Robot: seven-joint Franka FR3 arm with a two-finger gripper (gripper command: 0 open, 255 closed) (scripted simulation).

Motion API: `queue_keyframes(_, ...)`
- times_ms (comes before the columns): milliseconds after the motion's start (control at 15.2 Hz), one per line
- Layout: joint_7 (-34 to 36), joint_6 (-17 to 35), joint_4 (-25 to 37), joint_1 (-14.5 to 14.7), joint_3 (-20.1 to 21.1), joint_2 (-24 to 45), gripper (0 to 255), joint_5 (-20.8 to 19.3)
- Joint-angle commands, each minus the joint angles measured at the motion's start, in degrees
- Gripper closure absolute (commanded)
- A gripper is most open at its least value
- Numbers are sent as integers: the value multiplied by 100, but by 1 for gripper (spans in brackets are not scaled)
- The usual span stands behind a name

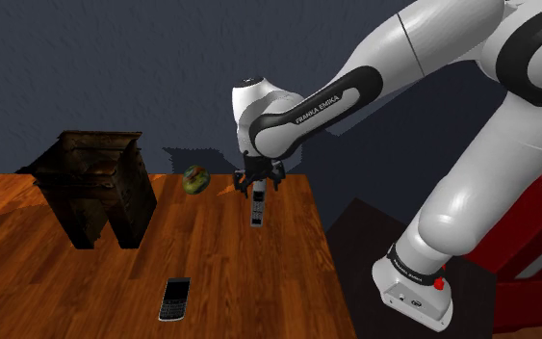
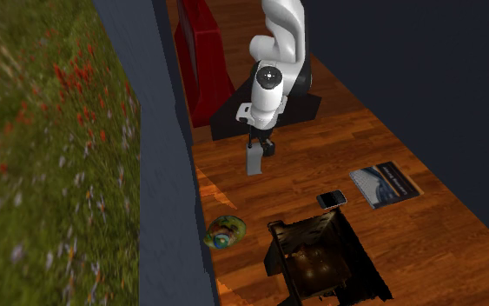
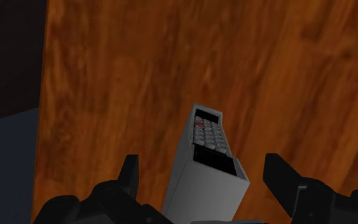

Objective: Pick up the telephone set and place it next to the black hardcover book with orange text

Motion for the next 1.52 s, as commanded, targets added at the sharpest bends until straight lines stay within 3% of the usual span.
queue_keyframes(0, 2, 7, -3, 0, 0, 3, 0, -2)
queue_keyframes(198, 1, 5, -2, 0, 0, 2, 0, -1)
queue_keyframes(264, 1, 5, -2, 0, 0, 2, 255, -1)
queue_keyframes(858, 2, 7, -3, -1, 1, 3, 255, -2)
queue_keyframes(1452, -167, -701, 310, 3, -32, -428, 255, 192)
